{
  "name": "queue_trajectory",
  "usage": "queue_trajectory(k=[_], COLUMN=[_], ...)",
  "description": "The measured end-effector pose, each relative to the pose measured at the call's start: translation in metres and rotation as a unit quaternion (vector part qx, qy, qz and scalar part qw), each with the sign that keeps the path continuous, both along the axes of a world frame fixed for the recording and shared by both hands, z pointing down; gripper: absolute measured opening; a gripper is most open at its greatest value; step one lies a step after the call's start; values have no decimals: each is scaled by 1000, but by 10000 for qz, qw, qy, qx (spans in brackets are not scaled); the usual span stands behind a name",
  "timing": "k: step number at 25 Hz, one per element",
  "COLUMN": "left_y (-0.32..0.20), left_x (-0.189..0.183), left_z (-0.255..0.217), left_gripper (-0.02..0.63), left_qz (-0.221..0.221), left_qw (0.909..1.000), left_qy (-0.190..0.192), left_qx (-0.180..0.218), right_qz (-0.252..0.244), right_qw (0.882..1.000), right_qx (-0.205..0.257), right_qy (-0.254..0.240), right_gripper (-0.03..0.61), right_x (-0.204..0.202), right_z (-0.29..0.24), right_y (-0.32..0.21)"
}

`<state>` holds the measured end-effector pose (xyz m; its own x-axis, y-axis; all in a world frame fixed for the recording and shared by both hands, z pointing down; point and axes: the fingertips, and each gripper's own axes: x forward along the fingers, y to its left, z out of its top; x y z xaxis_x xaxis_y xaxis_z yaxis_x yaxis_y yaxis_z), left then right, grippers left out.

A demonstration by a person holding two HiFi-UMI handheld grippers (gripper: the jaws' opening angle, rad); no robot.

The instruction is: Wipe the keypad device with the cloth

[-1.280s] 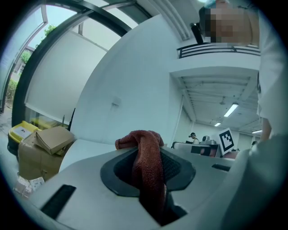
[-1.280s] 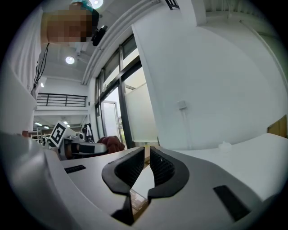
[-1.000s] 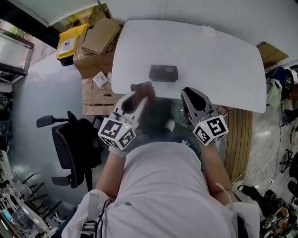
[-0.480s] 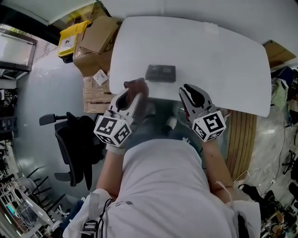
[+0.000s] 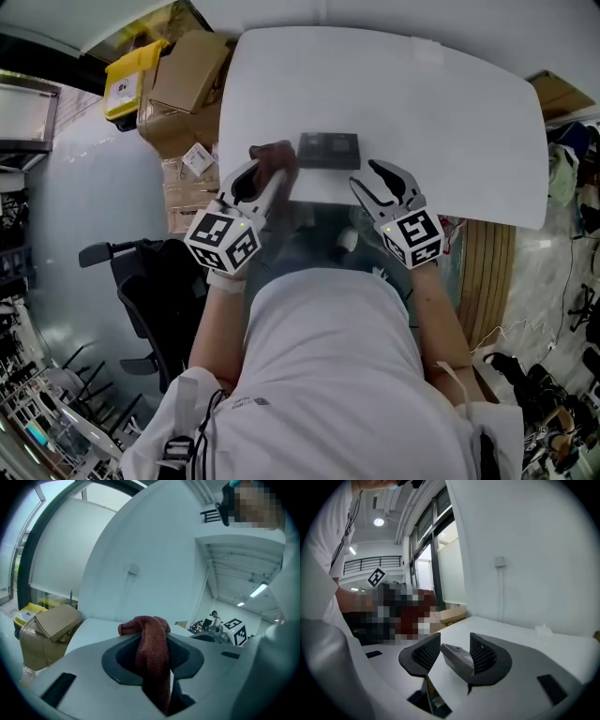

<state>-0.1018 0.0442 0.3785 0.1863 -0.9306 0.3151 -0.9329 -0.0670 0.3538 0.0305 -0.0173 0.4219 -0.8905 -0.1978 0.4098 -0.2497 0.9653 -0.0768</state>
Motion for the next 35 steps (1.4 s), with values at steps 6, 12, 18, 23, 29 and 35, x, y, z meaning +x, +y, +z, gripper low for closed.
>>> queue_trajectory(k=[6, 12, 18, 23, 29, 35], left_y=[-21, -42, -59, -66, -69, -62], left_x=[-29, -43, -46, -43, -34, -10], left_z=[25, 54, 80, 105, 126, 142], left_gripper=[113, 117, 150, 154, 132, 103], left_qz=[298, 813, 1329, 1652, 2307, 3266], left_qw=[9984, 9870, 9729, 9656, 9550, 9256], left_qy=[393, 1239, 1665, 1652, 1256, 753], left_qx=[-281, -617, -901, -1138, -1376, -1758], right_qz=[-270, -329, -517, -581, -626, -665], right_qw=[9962, 9904, 9795, 9703, 9658, 9621], right_qx=[332, 267, 385, 429, 373, 465], right_qy=[758, 1312, 1906, 2307, 2488, 2604], right_gripper=[186, 186, 186, 186, 186, 186], right_x=[-24, -34, -42, -45, -52, -51], right_z=[30, 61, 92, 116, 128, 134], right_y=[-7, -9, -15, -16, -14, -12])
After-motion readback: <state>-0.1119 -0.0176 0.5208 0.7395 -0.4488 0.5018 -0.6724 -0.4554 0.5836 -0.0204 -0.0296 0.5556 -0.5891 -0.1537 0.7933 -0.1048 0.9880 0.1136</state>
